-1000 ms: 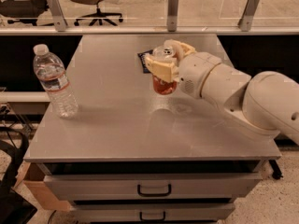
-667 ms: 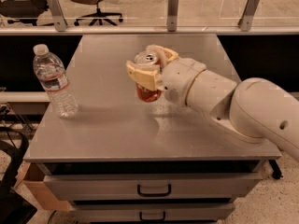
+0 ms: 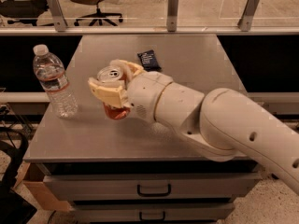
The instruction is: Move coke can near water bottle
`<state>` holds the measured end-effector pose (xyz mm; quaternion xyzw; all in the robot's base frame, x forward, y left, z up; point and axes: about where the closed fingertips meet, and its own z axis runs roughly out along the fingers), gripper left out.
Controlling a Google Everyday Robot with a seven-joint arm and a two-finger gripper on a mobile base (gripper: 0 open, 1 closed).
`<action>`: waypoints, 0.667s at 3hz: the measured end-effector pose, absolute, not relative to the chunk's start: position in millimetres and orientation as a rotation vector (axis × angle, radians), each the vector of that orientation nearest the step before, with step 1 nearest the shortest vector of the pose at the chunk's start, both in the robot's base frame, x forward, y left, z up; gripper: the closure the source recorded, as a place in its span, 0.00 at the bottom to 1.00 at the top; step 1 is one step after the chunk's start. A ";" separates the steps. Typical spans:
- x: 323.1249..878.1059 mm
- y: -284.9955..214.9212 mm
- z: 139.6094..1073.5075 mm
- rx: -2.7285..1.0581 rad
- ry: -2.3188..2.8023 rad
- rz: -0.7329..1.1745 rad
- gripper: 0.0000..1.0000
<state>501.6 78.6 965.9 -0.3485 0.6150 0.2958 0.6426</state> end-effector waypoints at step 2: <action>497.8 133.8 938.1 -0.882 1.413 0.734 1.00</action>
Offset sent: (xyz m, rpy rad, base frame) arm 0.0003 0.0866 -0.0443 -0.0652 0.0423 0.1588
